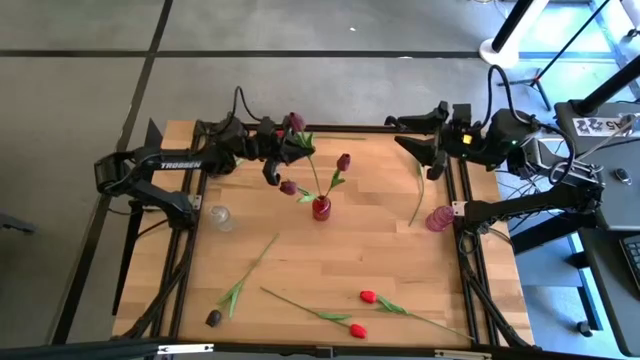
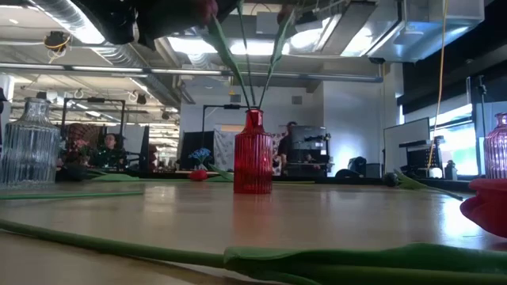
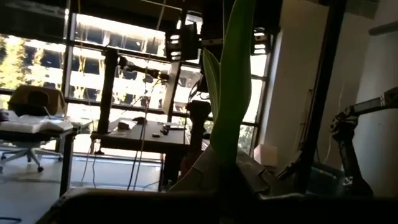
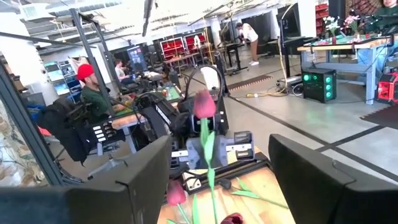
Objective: Sort flowers into vase by color
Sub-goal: Put the dark red tulip into the red vase, then put the top right black tulip into the pink vase
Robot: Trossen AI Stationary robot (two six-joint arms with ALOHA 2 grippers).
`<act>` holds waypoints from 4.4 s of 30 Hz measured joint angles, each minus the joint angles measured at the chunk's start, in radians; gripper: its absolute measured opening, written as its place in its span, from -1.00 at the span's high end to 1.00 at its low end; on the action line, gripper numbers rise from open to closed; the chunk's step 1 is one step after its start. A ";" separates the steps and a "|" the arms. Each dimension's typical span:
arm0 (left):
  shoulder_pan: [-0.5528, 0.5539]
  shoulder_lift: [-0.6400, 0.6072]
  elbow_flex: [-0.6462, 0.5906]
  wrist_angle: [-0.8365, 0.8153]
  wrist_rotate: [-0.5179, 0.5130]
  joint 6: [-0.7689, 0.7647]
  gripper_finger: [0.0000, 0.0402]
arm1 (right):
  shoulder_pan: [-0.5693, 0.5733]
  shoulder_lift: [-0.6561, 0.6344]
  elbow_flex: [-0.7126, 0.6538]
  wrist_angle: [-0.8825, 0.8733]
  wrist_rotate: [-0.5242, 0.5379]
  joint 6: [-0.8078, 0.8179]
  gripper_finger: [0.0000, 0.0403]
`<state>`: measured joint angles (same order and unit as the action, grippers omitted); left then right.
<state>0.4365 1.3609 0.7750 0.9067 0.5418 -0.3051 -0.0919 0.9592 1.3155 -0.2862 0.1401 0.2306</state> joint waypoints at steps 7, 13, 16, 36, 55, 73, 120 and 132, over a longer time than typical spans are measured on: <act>-0.021 0.017 0.013 -0.014 0.000 0.001 0.99 | 0.000 0.001 0.000 -0.001 0.001 0.000 -0.33; -0.058 0.071 0.013 -0.017 -0.018 0.026 0.99 | 0.000 0.001 0.000 -0.003 0.000 -0.001 -0.33; -0.060 0.087 0.013 -0.021 -0.023 0.050 0.97 | 0.000 0.001 0.000 -0.004 -0.017 -0.005 -0.33; -0.076 -0.031 0.365 -1.087 -0.066 0.298 0.34 | -0.020 0.073 0.000 -0.237 0.040 -0.019 -0.33; -0.137 -0.019 0.587 -1.345 -0.232 0.334 0.08 | -0.249 0.159 -0.075 -0.579 -0.027 0.283 -0.33; -0.193 -0.019 0.248 -0.673 -0.289 0.278 0.91 | -0.249 0.155 -0.074 -0.554 -0.009 0.184 -0.33; -0.072 -0.432 0.374 -0.885 -0.273 0.128 0.73 | -0.874 0.807 -0.289 -0.495 -0.033 0.380 0.94; -0.155 -0.534 0.374 -1.033 -0.154 0.100 0.73 | -0.510 0.414 -0.192 -0.509 0.065 0.385 0.98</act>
<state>0.2815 0.8272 1.1492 -0.1261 0.3877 -0.2047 -0.6021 1.3734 1.1239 -0.7952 0.2050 0.6156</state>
